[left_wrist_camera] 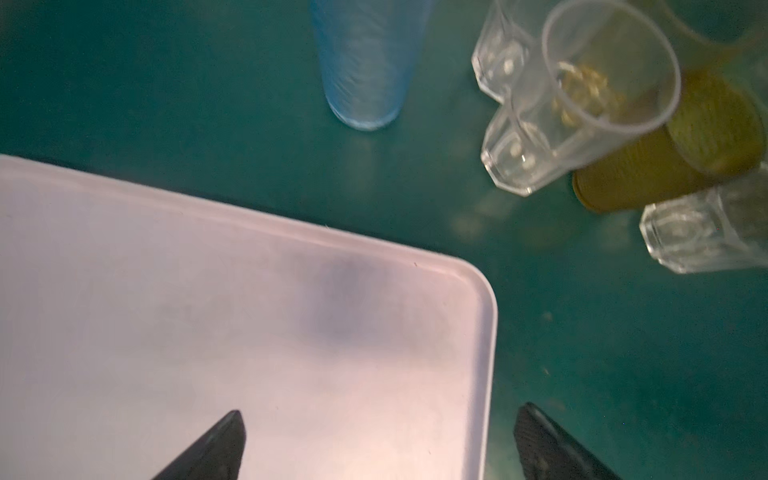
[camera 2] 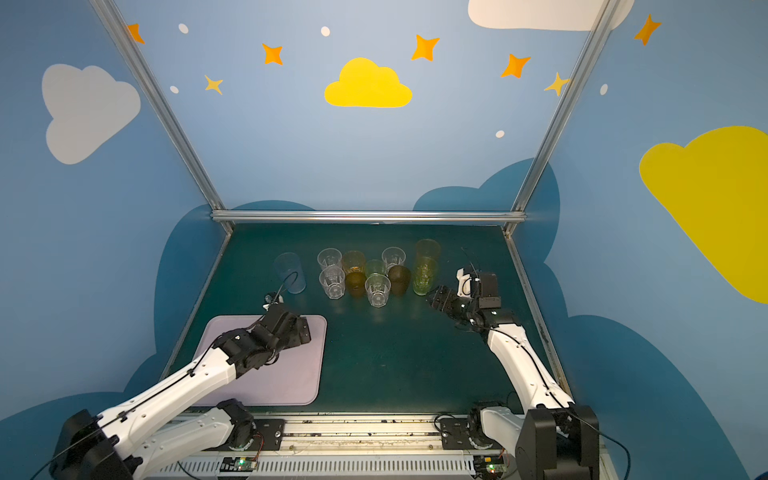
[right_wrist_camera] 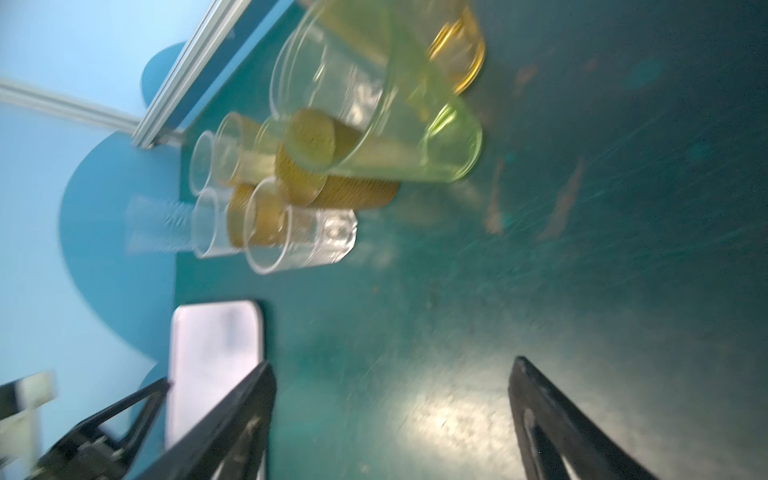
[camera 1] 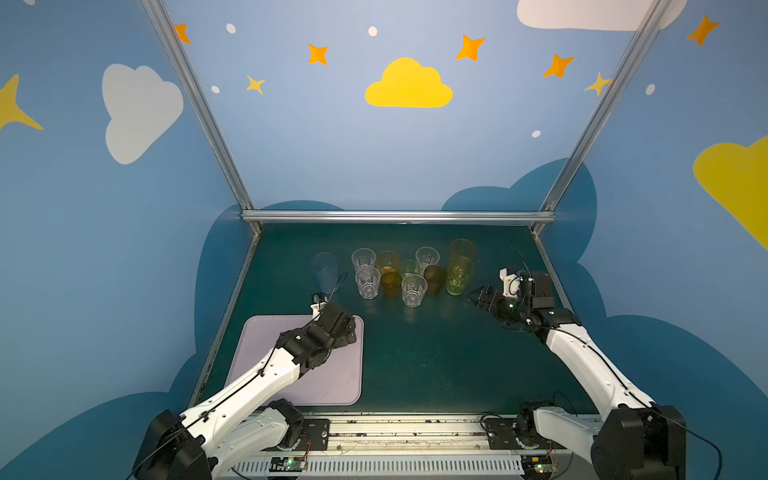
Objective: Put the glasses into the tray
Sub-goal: 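Move left gripper to the pink tray edge while right gripper reaches toward it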
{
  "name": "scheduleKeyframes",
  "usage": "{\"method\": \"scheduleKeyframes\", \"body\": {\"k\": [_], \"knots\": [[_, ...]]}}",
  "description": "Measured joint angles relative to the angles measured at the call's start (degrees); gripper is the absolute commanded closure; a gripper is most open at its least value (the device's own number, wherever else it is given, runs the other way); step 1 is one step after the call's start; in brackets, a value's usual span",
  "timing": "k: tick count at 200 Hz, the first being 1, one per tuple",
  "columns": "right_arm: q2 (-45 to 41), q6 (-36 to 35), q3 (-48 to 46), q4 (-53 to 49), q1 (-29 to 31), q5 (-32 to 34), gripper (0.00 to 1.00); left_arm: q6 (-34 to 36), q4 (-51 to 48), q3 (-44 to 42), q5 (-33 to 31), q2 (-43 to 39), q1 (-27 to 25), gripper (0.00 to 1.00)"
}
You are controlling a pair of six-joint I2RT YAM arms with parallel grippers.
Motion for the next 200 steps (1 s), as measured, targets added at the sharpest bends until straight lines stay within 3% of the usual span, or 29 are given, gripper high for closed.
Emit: {"method": "scheduleKeyframes", "body": {"k": [27, 41, 61, 92, 184, 200], "knots": [[0.02, -0.13, 0.87, -3.48, 0.00, -2.40, 0.13, -1.84, 0.87, 0.02, 3.43, 5.55, -4.44, 0.08], [0.02, -0.13, 0.87, -4.48, 0.00, -3.06, 0.13, -2.64, 1.62, 0.11, 4.87, 9.46, -5.51, 0.19], [-0.02, 0.07, 0.79, -5.46, 0.22, -3.74, 0.13, -3.28, 2.56, 0.90, 6.91, 15.37, -6.78, 0.26], [-1.16, 1.29, -0.98, -5.64, 0.50, -4.50, 0.13, -3.98, 3.78, 4.37, 9.18, 21.88, -8.61, 0.49], [-5.27, 3.50, -3.72, -7.21, 0.85, -4.00, 0.13, -6.73, 4.39, 7.54, 8.26, 28.28, -10.84, 0.59], [-5.53, 3.50, -3.72, -7.41, 0.85, -3.78, 0.13, -7.45, 3.96, 7.56, 7.06, 28.20, -11.19, 0.66]]}}
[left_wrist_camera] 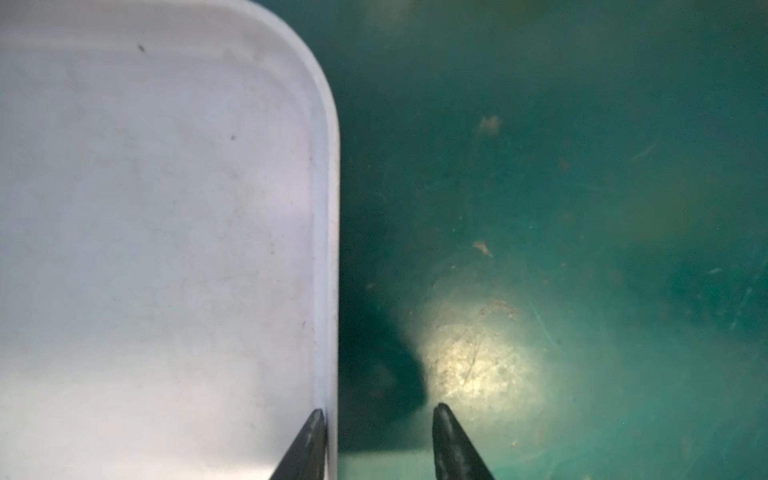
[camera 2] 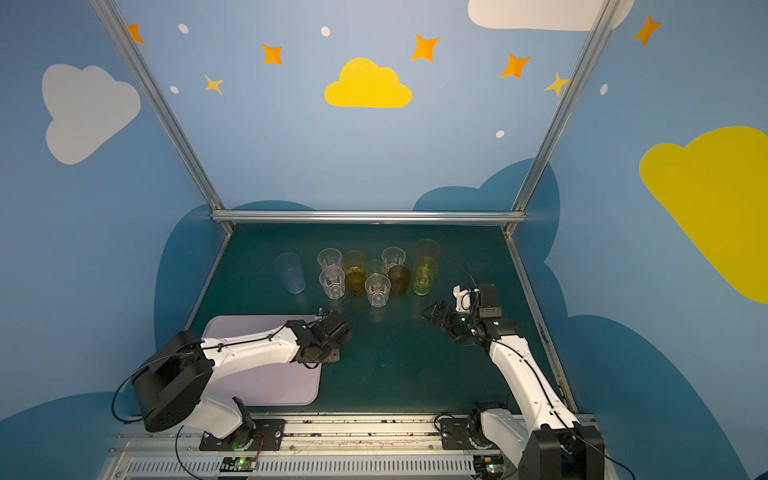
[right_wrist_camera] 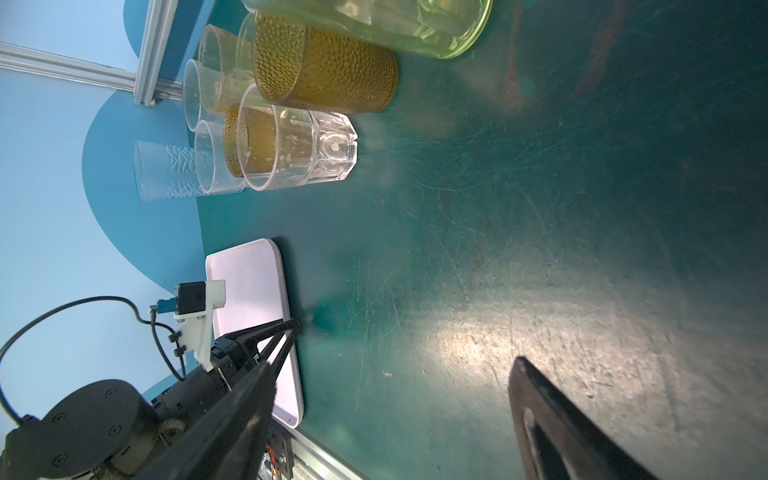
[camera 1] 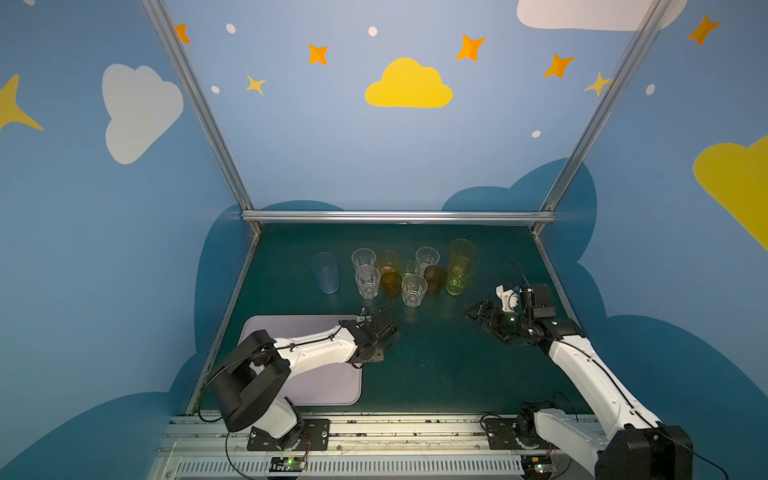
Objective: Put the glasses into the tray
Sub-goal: 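Move left gripper to the pink tray edge while right gripper reaches toward it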
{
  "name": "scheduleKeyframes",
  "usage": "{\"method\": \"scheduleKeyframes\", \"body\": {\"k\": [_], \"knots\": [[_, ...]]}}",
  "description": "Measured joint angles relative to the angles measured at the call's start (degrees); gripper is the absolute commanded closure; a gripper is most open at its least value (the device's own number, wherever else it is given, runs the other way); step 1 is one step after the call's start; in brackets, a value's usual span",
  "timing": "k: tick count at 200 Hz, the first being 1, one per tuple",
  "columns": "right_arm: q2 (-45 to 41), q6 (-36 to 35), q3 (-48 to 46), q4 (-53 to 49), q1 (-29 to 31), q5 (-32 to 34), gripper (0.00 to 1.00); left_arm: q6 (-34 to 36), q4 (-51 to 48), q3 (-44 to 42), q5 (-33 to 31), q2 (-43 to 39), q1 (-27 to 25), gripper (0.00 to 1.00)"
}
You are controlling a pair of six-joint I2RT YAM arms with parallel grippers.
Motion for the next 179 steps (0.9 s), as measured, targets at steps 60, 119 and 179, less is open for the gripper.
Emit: {"method": "scheduleKeyframes", "body": {"k": [60, 119, 179], "knots": [[-0.15, -0.02, 0.00, -0.46, 0.00, 0.83, 0.13, -1.99, -1.60, -0.09, -2.51, 0.00, -0.09, 0.75], [-0.98, 0.07, 0.00, -0.57, 0.00, 1.22, 0.13, -3.10, -1.55, -0.81, -3.06, 0.07, -0.09, 0.85], [-1.92, 0.48, 0.00, -0.63, 0.00, 1.22, 0.13, -3.39, -1.20, -0.81, -2.93, 0.48, -0.17, 0.91]]}}
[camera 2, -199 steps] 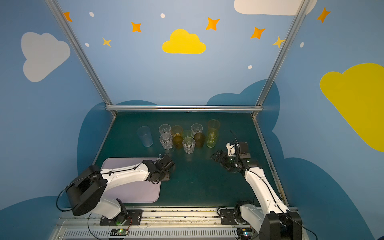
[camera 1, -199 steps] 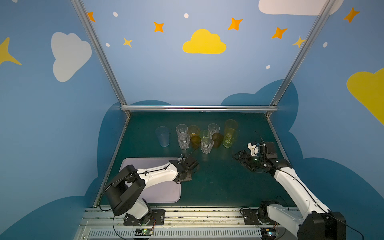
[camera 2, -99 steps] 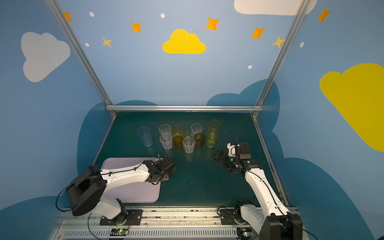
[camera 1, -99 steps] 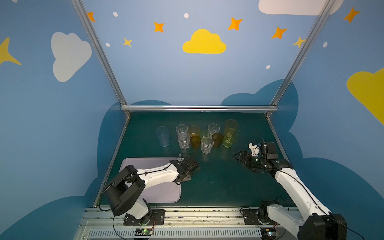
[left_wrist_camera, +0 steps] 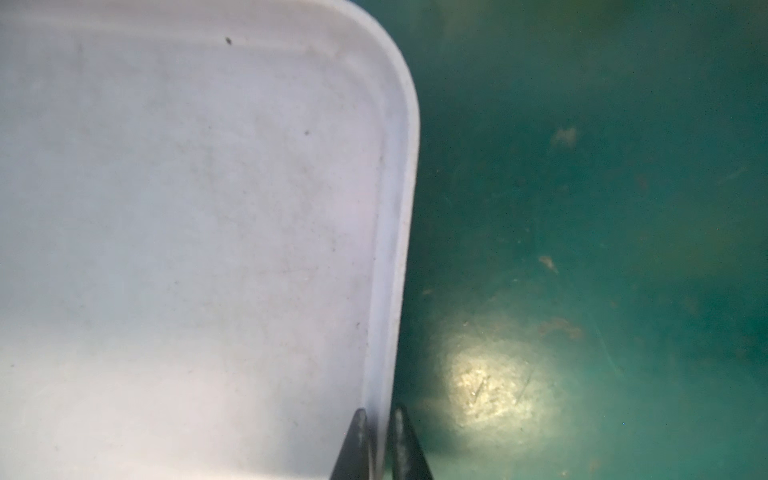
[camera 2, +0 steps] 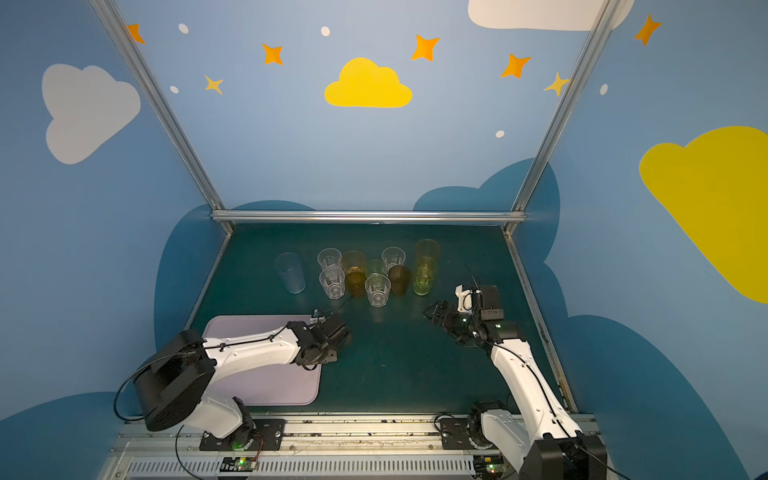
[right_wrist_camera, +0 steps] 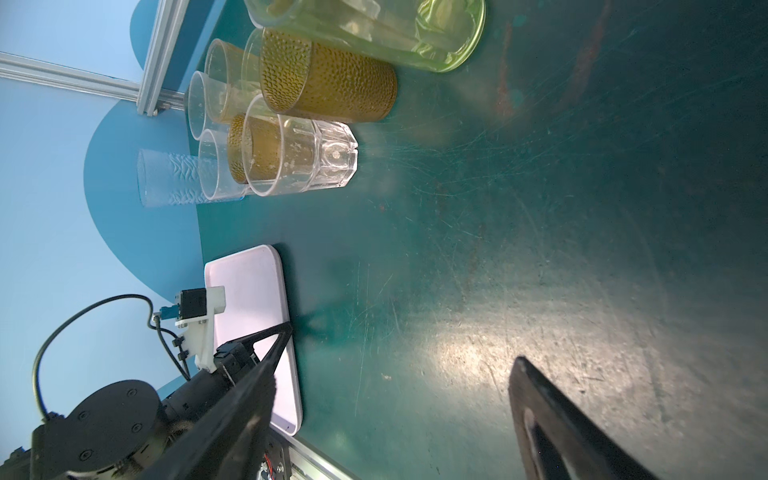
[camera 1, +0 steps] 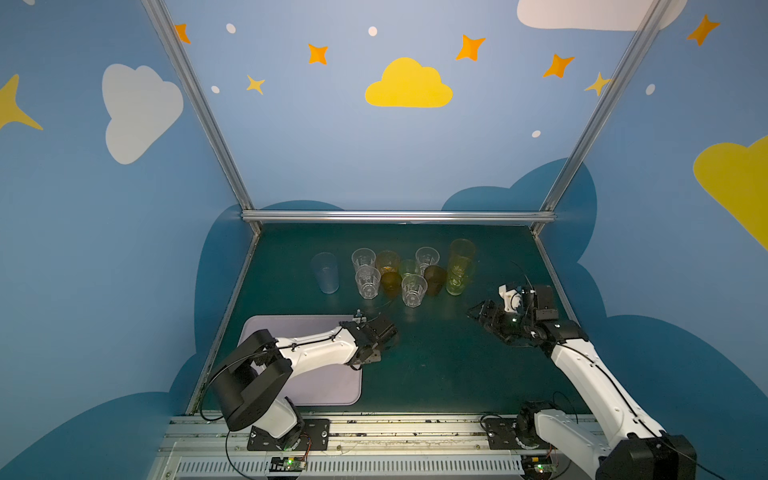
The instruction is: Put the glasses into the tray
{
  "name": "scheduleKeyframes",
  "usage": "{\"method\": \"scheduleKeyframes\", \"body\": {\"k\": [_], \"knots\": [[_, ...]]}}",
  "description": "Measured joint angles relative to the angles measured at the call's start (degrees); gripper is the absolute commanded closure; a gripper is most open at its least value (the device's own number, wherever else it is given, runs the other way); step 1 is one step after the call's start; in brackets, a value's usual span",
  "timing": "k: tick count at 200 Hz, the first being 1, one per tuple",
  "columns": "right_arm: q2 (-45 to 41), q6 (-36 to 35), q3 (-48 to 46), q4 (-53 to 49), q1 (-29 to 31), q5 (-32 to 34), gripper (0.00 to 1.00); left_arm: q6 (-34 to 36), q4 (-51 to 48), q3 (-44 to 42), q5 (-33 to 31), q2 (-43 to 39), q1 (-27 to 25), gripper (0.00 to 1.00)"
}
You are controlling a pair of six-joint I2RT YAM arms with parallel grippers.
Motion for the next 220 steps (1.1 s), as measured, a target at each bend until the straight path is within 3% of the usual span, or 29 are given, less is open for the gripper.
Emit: {"method": "scheduleKeyframes", "body": {"k": [135, 220], "knots": [[1.64, -0.09, 0.00, -0.28, 0.00, 0.00, 0.13, 0.85, -1.16, 1.22, -1.64, 1.33, -1.40, 0.96], [1.73, -0.11, 0.00, -0.76, -0.02, 0.02, 0.13, 0.68, 1.73, 6.12, 0.98, 5.73, -4.63, 0.96]]}}
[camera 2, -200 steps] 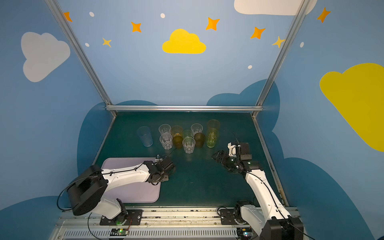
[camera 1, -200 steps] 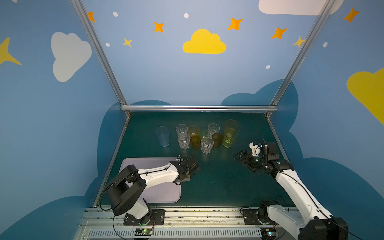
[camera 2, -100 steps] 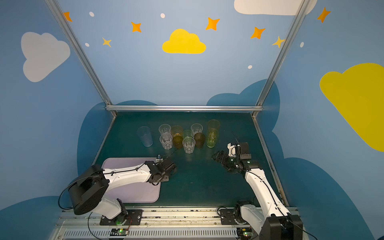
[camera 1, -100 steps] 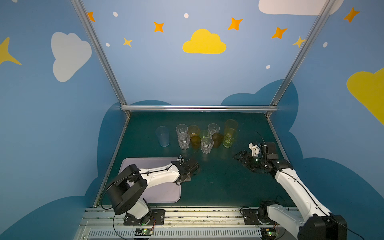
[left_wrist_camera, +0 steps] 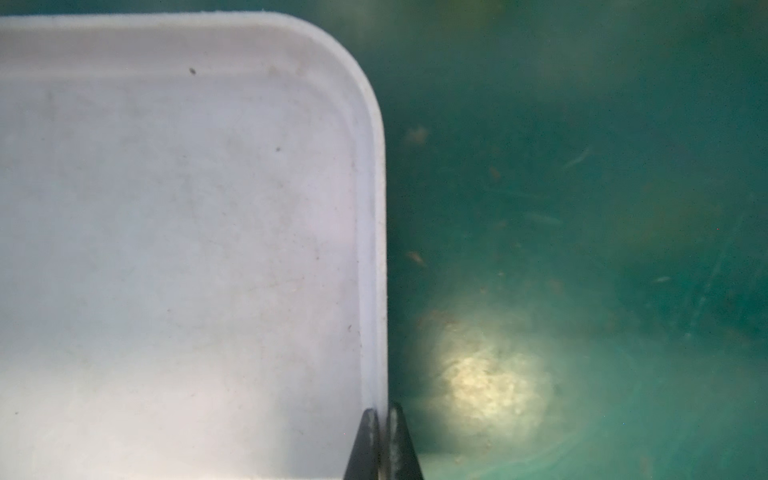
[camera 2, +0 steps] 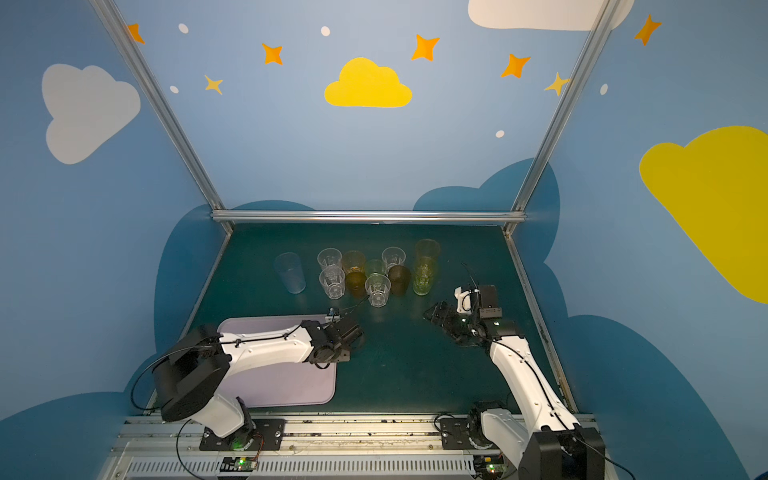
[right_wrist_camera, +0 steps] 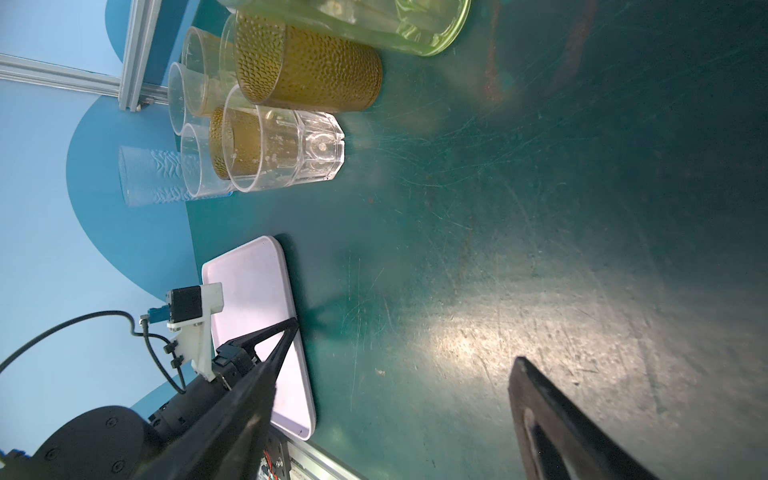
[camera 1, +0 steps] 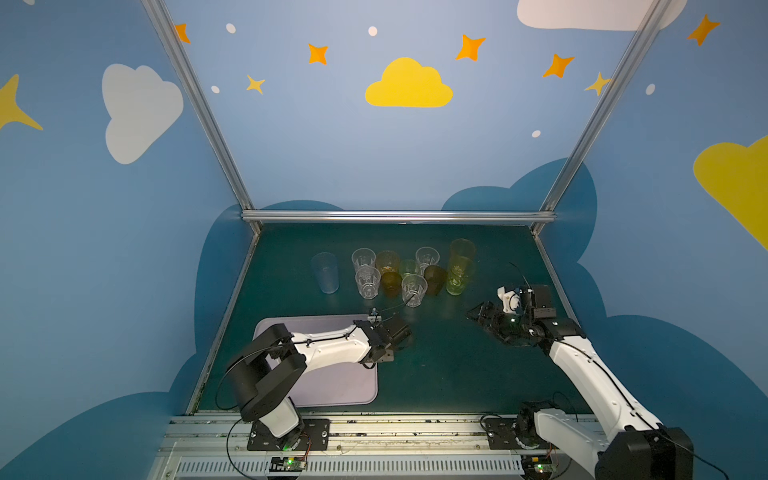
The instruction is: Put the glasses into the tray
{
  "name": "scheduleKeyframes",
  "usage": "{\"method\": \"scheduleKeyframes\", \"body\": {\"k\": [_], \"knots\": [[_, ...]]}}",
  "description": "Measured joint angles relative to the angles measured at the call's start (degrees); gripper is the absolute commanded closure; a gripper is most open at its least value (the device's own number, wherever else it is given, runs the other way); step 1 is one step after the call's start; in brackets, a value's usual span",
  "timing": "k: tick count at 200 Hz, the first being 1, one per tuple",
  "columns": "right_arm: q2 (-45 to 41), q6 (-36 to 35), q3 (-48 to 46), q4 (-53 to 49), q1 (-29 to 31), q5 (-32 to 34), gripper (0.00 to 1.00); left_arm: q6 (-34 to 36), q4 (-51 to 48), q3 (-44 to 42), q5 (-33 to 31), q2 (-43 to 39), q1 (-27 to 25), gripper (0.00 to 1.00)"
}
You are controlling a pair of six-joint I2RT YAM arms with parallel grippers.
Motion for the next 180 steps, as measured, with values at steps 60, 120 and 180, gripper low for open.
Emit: {"method": "scheduleKeyframes", "body": {"k": [60, 120, 180], "knots": [[0.22, 0.00, -0.15, -0.13, -0.02, -0.02, 0.13, 0.00, 1.73, 2.27, 2.36, 1.88, -1.66, 0.96], [-1.81, 0.09, -4.42, 0.52, -0.04, 0.28, 0.13, 0.07, 4.61, 3.13, 3.72, 2.58, -1.75, 0.93], [-6.34, 2.32, -8.07, 2.10, 0.57, 0.33, 0.13, 0.98, 9.42, 3.06, 4.39, 2.29, -1.77, 0.43]]}}
